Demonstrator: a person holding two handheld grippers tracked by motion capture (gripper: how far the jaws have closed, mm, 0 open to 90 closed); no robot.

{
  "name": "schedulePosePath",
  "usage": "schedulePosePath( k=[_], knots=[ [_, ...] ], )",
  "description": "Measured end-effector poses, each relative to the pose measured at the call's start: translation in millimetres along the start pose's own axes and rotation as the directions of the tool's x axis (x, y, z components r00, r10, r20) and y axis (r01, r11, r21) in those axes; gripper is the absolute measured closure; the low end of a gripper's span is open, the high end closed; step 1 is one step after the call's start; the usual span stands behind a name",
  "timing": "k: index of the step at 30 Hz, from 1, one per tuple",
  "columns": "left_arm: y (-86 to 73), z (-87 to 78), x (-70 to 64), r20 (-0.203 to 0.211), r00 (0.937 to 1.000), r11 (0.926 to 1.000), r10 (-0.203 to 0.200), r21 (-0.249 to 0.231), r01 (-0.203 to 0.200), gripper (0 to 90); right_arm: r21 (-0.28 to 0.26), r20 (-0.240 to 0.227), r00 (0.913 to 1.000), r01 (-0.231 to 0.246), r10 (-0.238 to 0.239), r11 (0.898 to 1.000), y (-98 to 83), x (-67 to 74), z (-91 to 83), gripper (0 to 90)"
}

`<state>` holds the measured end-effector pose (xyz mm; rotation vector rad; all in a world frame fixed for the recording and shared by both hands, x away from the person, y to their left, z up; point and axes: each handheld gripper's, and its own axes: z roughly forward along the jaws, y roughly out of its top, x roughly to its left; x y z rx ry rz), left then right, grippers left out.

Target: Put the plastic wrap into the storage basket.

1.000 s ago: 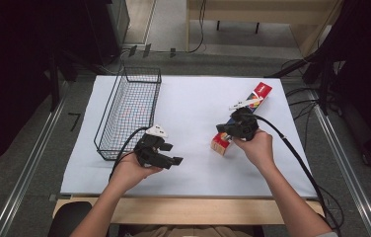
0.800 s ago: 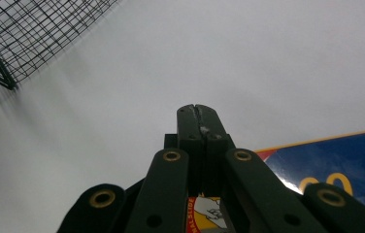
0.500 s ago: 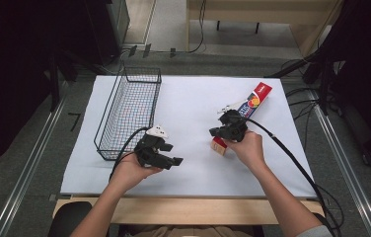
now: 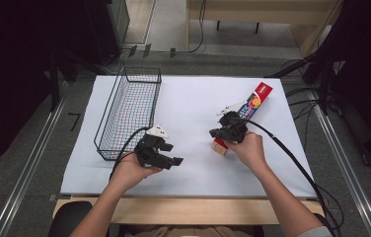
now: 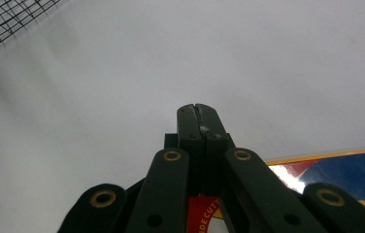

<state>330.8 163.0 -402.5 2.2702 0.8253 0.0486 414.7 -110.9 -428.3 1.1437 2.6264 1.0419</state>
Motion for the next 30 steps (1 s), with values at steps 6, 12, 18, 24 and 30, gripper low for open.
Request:
schedulePosePath(
  k=[6,12,18,24,30],
  knots=[
    [1.3,2.0,-0.7,0.006,1.0000,1.0000,0.007,0.001,-0.007,34.5,-0.014,0.000,1.0000,-0.004,0.004,1.000,-2.7,-0.2,-0.4,90.0],
    [2.5,4.2,-1.6,0.010,0.9999,0.9999,0.014,0.009,-0.014,34.5,0.002,0.003,0.9999,0.011,-0.011,1.000,-2.1,-2.9,-5.2,90.0],
    [3.6,6.4,-1.7,0.016,0.9998,0.9999,0.014,0.009,-0.014,34.5,0.004,-0.012,0.9997,-0.023,0.023,1.000,-1.7,-2.2,-1.6,90.0],
    [4.3,7.7,-3.9,0.019,0.9995,0.9996,0.024,0.016,-0.025,34.5,0.008,-0.013,0.9999,-0.009,0.009,1.000,-3.7,6.0,-4.2,90.0],
    [3.9,6.5,-4.5,0.023,0.9995,0.9997,0.024,0.007,-0.024,34.5,0.013,-0.001,0.9998,0.021,-0.021,1.000,-7.6,8.6,-9.8,90.0]
  ],
)
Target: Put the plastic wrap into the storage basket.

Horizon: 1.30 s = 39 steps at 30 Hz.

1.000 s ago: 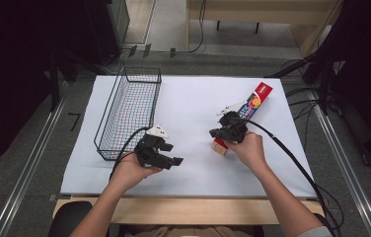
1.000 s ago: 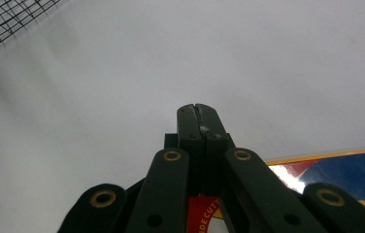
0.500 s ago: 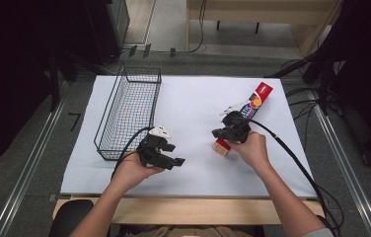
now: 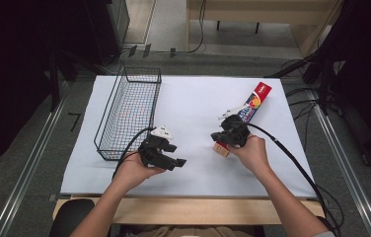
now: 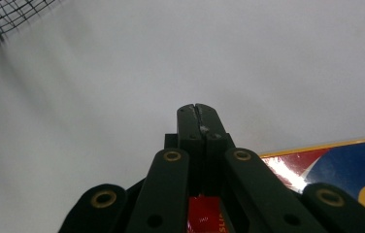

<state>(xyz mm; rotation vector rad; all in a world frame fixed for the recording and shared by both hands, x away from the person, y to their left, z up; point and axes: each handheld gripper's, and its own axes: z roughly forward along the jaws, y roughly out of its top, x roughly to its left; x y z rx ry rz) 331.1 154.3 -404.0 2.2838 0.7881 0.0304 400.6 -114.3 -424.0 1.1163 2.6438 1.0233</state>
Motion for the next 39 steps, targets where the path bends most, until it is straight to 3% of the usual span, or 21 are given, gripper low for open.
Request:
schedulePosePath(
  k=[5,9,10,12,13,14,15,17,19,22,26,31,33,34,35,37,39],
  knots=[
    [0.1,0.0,0.0,0.001,1.0000,1.0000,0.001,-0.002,-0.001,34.5,0.009,-0.011,0.9999,0.010,-0.010,1.000,-4.8,-1.5,-6.6,90.0],
    [0.3,1.6,0.9,-0.002,1.0000,1.0000,0.003,0.009,-0.003,34.5,0.004,-0.036,0.9992,-0.015,0.015,1.000,-12.7,-6.9,-16.8,90.0],
    [0.6,1.5,0.7,-0.001,1.0000,0.9999,0.006,0.010,-0.006,34.5,0.013,-0.031,0.9993,-0.021,0.021,1.000,-13.8,-7.3,-17.1,90.0],
    [1.1,0.6,-0.6,0.000,0.9999,0.9999,0.011,0.004,-0.011,34.5,0.069,0.045,0.9988,0.016,-0.020,0.997,-20.7,-8.8,-14.1,90.0],
    [1.2,0.3,-1.0,-0.001,0.9999,0.9999,0.013,0.005,-0.013,34.5,0.028,-0.005,0.9993,-0.036,0.036,0.999,-26.9,-15.6,-17.1,90.0],
    [1.2,0.5,-1.2,-0.001,0.9999,0.9999,0.015,0.003,-0.015,34.5,0.017,-0.029,0.9977,-0.060,0.061,0.998,-30.2,-19.4,-19.9,90.0],
    [1.3,1.0,-0.9,0.000,0.9999,0.9999,0.016,0.005,-0.016,34.5,0.000,-0.021,0.9974,-0.070,0.070,0.998,-34.1,-22.3,-26.3,90.0],
    [1.6,3.2,0.2,0.004,1.0000,0.9999,0.009,0.009,-0.009,34.5,0.032,0.026,0.9982,-0.055,0.054,0.998,-40.5,-26.2,-30.4,90.0],
    [2.6,4.9,-0.1,0.003,0.9999,0.9998,0.010,0.016,-0.010,34.5,0.009,0.012,0.9967,-0.081,0.080,0.997,-46.1,-30.3,-32.1,90.0],
    [3.9,5.8,-1.0,0.006,0.9999,0.9998,0.015,0.015,-0.016,34.5,0.017,0.028,0.9975,-0.066,0.065,0.998,-45.8,-28.9,-31.2,90.0],
    [4.2,6.7,-0.6,0.012,0.9997,0.9996,0.021,0.016,-0.021,34.5,0.015,0.026,0.9963,-0.082,0.082,0.997,-46.0,-29.1,-31.7,90.0],
    [4.9,5.9,-1.1,0.017,0.9996,0.9997,0.020,0.010,-0.020,34.5,-0.059,0.043,0.9929,-0.109,0.111,0.992,-44.1,-28.2,-46.3,90.0],
    [5.1,5.5,-1.6,0.016,0.9997,0.9997,0.021,0.009,-0.021,34.5,-0.072,0.071,0.9884,-0.129,0.134,0.989,-43.4,-28.9,-53.9,90.0],
    [5.4,6.2,-1.7,0.017,0.9995,0.9996,0.027,0.011,-0.027,34.6,-0.104,0.126,0.9793,-0.146,0.159,0.984,-43.9,-33.2,-61.9,81.2],
    [5.4,6.2,-1.7,0.017,0.9995,0.9996,0.027,0.011,-0.027,34.5,-0.104,0.126,0.9793,-0.146,0.159,0.984,-43.9,-33.2,-61.9,81.2],
    [5.8,7.8,-2.7,0.020,0.9996,0.9998,0.019,0.006,-0.019,34.5,-0.115,0.138,0.9698,-0.186,0.201,0.976,-43.5,-40.3,-66.6,75.8],
    [6.5,7.8,-3.2,0.016,0.9996,0.9996,0.024,0.012,-0.024,34.5,-0.139,0.152,0.9507,-0.250,0.270,0.958,-42.6,-49.3,-70.1,69.0]
  ],
)
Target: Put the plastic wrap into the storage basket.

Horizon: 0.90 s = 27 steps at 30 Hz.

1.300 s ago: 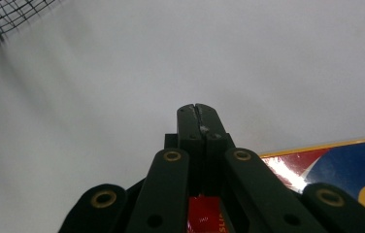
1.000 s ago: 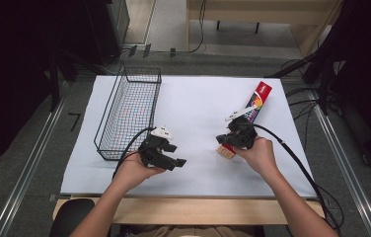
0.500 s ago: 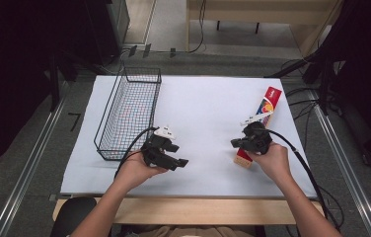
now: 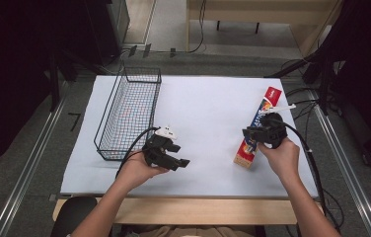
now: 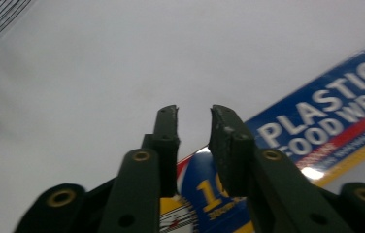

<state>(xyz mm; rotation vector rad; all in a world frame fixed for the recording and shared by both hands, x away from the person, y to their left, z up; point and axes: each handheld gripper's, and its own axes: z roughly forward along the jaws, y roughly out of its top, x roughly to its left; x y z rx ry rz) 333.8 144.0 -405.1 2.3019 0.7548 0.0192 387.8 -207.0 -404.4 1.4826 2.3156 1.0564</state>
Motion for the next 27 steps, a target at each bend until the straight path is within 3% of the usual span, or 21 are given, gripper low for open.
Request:
schedulePosePath(
  k=[4,8,11,12,13,16,17,19,20,27],
  knots=[
    [0.6,1.1,0.0,0.006,1.0000,1.0000,-0.001,-0.004,0.001,34.5,-0.012,0.061,0.9945,-0.084,0.085,0.996,10.7,-17.4,5.2,50.9],
    [0.4,1.9,-0.3,0.004,1.0000,1.0000,0.006,0.005,-0.006,34.2,-0.020,0.143,0.9846,-0.099,0.101,0.995,19.5,-22.5,12.0,37.4],
    [0.4,1.7,0.1,0.003,1.0000,1.0000,0.006,0.004,-0.006,34.0,-0.017,0.208,0.9668,-0.148,0.149,0.989,23.4,-27.4,16.9,23.9],
    [0.4,1.5,0.2,0.002,1.0000,1.0000,0.007,0.004,-0.007,33.8,-0.009,0.266,0.9490,-0.173,0.169,0.985,24.5,-30.7,21.2,15.7],
    [0.4,1.3,0.2,0.002,1.0000,1.0000,0.007,0.004,-0.007,33.8,-0.009,0.266,0.9490,-0.173,0.169,0.985,24.5,-30.7,21.2,15.7],
    [0.5,1.4,0.3,0.002,1.0000,1.0000,0.007,0.004,-0.007,33.8,-0.007,0.327,0.9214,-0.220,0.211,0.975,25.4,-37.0,29.1,8.3],
    [0.4,1.7,0.3,0.003,1.0000,1.0000,0.007,0.004,-0.007,33.8,-0.007,0.327,0.9214,-0.220,0.211,0.975,25.4,-37.0,29.1,8.3],
    [0.3,2.0,-0.3,0.001,1.0000,1.0000,0.005,0.006,-0.005,33.7,0.010,0.340,0.9131,-0.243,0.225,0.970,25.2,-41.3,35.3,7.2],
    [0.4,2.1,-0.4,0.001,1.0000,1.0000,0.007,0.007,-0.007,33.7,0.025,0.340,0.9069,-0.273,0.249,0.962,24.5,-44.3,42.6,5.6],
    [0.2,2.2,0.2,0.001,1.0000,1.0000,0.003,0.004,-0.003,33.7,0.038,0.344,0.8912,-0.328,0.296,0.944,23.2,-50.0,58.0,4.3]
  ],
)
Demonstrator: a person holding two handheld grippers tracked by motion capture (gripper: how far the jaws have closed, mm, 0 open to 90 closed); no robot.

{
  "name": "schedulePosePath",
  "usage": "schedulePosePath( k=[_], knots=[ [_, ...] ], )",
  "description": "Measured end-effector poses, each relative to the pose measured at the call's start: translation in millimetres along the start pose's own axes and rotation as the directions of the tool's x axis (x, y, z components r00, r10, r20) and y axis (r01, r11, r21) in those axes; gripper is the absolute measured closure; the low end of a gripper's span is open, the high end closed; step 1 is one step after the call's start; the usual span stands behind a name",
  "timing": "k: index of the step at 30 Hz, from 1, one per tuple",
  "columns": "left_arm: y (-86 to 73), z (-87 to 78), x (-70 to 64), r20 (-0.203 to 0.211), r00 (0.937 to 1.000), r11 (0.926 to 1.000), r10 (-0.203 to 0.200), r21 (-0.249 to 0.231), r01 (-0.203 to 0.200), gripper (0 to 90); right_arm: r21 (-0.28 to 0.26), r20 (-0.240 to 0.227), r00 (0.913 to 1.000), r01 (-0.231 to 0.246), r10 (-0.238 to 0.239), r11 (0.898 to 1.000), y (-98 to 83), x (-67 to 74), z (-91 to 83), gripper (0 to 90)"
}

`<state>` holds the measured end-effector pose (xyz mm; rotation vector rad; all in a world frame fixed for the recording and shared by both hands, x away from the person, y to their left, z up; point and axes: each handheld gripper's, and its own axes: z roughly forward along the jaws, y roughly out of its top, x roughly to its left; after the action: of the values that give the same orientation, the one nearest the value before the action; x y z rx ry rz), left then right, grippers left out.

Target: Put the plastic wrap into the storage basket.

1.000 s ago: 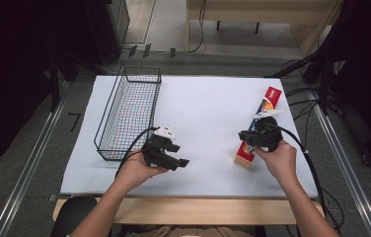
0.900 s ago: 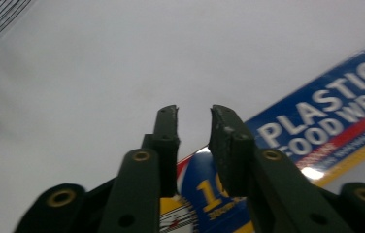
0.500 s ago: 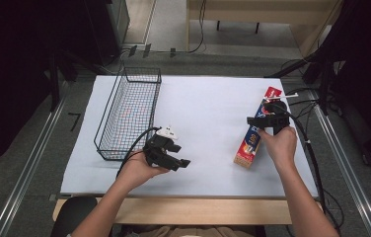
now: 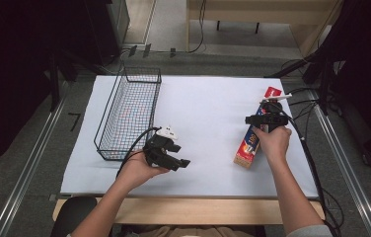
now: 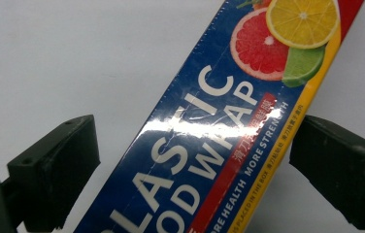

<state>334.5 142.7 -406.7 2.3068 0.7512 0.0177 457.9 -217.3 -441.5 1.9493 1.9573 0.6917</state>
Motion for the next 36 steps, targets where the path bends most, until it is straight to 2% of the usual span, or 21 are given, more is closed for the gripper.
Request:
schedulePosePath(
  k=[7,10,18,23,25,30,36],
  knots=[
    [0.0,0.3,-0.1,-0.003,1.0000,1.0000,0.001,0.004,-0.001,33.6,0.042,0.012,0.9993,-0.037,0.036,0.998,-1.5,-3.6,18.5,6.6],
    [0.0,0.2,0.1,-0.003,1.0000,1.0000,0.001,0.003,-0.001,33.6,0.049,0.004,0.9985,-0.055,0.055,0.997,-0.4,-6.0,18.8,9.7],
    [0.1,0.4,-0.2,-0.004,1.0000,1.0000,0.002,0.004,-0.002,33.5,0.085,0.024,0.9992,-0.032,0.030,0.996,3.6,-5.4,16.8,16.2],
    [0.2,0.8,-0.3,-0.004,1.0000,1.0000,0.003,0.007,-0.003,33.5,0.087,-0.024,0.9997,-0.006,0.008,0.996,6.1,-2.5,12.6,28.2],
    [0.1,0.6,-0.6,-0.005,1.0000,1.0000,0.004,0.007,-0.004,33.5,0.097,-0.030,0.9995,0.010,-0.007,0.995,7.5,0.4,12.2,30.0],
    [-0.2,0.1,0.3,-0.005,1.0000,1.0000,0.002,0.006,-0.002,33.5,0.106,-0.060,0.9982,0.005,0.001,0.994,8.8,-1.4,11.3,33.8],
    [-0.2,0.0,0.0,-0.005,1.0000,1.0000,0.001,0.003,-0.001,33.6,0.122,-0.068,0.9977,0.005,0.003,0.993,9.5,1.8,10.5,37.3]
  ],
)
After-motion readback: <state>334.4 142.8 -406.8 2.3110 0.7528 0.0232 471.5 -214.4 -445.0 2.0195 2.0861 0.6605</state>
